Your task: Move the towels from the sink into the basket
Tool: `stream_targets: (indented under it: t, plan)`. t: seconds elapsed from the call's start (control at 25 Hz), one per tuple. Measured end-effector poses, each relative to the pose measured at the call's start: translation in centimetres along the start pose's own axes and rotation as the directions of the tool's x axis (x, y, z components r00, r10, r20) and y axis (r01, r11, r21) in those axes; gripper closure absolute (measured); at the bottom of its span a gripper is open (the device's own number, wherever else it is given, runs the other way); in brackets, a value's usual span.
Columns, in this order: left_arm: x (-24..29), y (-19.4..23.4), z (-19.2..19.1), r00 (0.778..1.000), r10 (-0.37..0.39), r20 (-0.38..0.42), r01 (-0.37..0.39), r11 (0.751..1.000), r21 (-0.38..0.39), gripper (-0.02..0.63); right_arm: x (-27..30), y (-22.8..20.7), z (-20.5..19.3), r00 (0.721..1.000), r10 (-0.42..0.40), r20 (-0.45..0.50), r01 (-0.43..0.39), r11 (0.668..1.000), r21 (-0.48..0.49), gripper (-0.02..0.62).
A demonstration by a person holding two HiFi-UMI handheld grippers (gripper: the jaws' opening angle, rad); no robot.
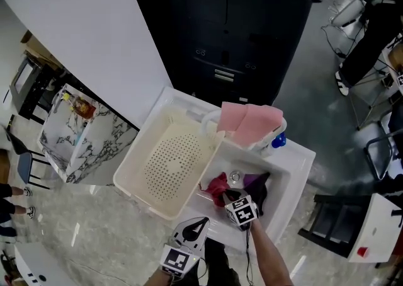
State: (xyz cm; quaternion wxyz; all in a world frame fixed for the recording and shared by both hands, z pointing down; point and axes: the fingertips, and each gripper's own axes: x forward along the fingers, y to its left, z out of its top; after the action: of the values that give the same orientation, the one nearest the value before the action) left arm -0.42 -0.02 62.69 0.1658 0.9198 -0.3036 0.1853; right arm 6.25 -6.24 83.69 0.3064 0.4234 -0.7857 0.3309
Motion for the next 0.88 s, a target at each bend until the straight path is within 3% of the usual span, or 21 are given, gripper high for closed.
stream_targets:
  t: [0.44,0.64,0.88]
  plan:
    - [-1.3,-1.2,3.7,0.997,-0.043,0.069,0.04,0.998,0.047,0.6,-7.4,-0.1,3.9,0.976,-0.121,0.179,0.118,0.993,0.025,0.554]
    - [-2.3,-1.7,6.4,0.992,-0.052,0.112,0.043,0.995,0.085,0.6,-12.0,0.6,5.9,0.952,-0.165,0.256,0.159,0.986,0.047,0.554]
    - [-3.6,-1.8,9.9,0.982,-0.065,0.175,0.043,0.991,0.129,0.6,-18.1,1.6,9.2,0.901,-0.233,0.367,0.232,0.972,0.047,0.554]
